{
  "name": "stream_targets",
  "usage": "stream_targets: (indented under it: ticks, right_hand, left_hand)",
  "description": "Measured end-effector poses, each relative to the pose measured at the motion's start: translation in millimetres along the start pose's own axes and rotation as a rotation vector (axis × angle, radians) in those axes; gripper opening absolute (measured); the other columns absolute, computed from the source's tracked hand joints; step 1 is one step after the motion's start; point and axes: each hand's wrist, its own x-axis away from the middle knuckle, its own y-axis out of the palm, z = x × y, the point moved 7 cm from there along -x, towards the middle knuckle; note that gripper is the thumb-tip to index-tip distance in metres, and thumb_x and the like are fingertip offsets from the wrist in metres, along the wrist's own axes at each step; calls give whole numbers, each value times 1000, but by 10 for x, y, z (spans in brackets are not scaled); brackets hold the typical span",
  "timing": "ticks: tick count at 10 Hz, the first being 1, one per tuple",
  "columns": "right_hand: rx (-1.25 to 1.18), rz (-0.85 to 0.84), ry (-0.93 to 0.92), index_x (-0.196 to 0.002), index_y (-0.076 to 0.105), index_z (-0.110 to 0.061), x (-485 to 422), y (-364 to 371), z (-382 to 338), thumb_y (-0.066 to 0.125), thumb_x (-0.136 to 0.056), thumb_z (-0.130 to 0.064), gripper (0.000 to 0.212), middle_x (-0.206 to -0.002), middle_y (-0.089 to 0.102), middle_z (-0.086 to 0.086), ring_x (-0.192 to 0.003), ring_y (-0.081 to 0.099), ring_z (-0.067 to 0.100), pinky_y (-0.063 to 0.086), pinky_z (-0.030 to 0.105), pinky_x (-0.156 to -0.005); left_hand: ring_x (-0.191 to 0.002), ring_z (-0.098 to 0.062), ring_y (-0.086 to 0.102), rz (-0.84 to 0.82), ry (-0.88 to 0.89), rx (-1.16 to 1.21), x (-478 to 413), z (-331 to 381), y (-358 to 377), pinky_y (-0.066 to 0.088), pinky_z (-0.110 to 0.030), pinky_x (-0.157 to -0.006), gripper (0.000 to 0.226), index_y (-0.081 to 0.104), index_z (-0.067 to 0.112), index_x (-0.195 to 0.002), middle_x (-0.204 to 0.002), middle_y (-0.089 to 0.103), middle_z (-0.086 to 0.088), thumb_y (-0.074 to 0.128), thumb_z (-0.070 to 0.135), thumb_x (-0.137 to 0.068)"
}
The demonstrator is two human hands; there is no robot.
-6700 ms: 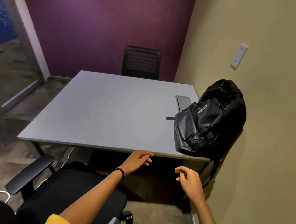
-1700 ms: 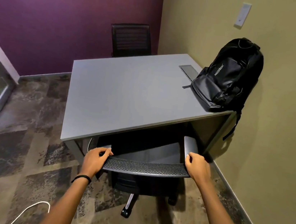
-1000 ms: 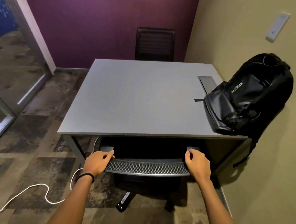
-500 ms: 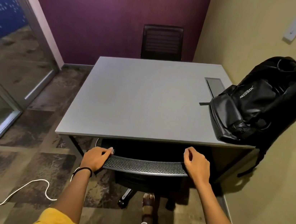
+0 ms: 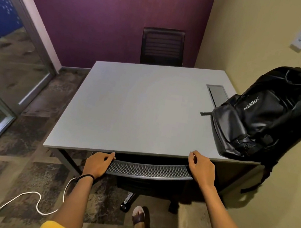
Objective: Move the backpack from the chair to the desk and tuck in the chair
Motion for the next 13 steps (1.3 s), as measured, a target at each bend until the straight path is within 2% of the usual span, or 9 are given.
stream_targets:
  ticks: [1,3,4,6,8,9,10,12,13]
  right_hand:
    - [29,-3,-10,-93,64,-10,-168,8,50,47,-94,-27,25,-77,71,11,-68,66,28,38,25,-60]
    - [4,-13,18,-81,60,-10,-379,22,126,47,-94,-26,24,-71,66,10,-55,46,17,32,24,-54]
    - [-15,-5,-4,-70,45,-21,-372,-7,133,48,-93,-23,23,-63,50,-3,-48,38,9,25,14,-48]
    - [-49,-6,-12,-75,58,-11,-377,-10,148,48,-93,-23,23,-64,51,1,-54,40,14,30,21,-53]
    - [-66,-21,-2,-83,62,-4,-385,0,167,48,-94,-23,26,-81,70,17,-61,46,15,36,27,-64]
    - [-55,-20,-6,-79,60,-7,-390,7,184,47,-94,-23,26,-78,69,16,-58,45,14,36,24,-61]
    - [9,-68,-2,-71,51,-16,-422,41,188,45,-94,-24,25,-76,68,11,-55,45,13,27,17,-49]
    - [227,-271,96,-83,64,-10,-552,228,299,40,-92,-25,29,-92,70,11,-69,52,22,38,28,-64]
    - [199,-376,137,-98,62,-11,-656,306,311,41,-93,-25,26,-107,67,10,-91,62,26,45,32,-76]
  left_hand:
    - [-87,-18,65,5,1,-14,-120,75,39,41,-31,-66,44,74,35,-85,-93,75,4,35,54,-93]
    - [-80,-21,66,33,30,-44,-266,223,48,50,-32,-68,49,75,25,-84,-88,76,-2,35,50,-94]
    - [-79,-20,66,31,42,-55,-299,239,64,48,-30,-65,47,75,24,-84,-87,76,-2,36,50,-94]
    - [-82,-21,65,30,34,-31,-299,255,57,48,-30,-69,44,74,24,-85,-92,75,-3,38,48,-94]
    - [-71,-13,53,24,40,-28,-318,241,72,45,-28,-66,43,73,25,-84,-92,74,-3,38,47,-95]
    - [-81,-16,60,-14,65,-81,-342,258,67,48,-29,-70,41,73,28,-88,-97,73,-2,37,48,-95]
    - [-94,-20,62,-146,109,-160,-377,300,128,49,-32,-77,39,70,28,-98,-106,71,-1,36,47,-95]
    - [-115,-22,54,-496,22,-192,-587,329,271,41,-34,-94,39,63,30,-114,-130,60,0,35,49,-95]
    - [-120,-22,51,-602,-6,-134,-708,400,344,38,-36,-101,39,59,24,-120,-135,56,-2,40,46,-95]
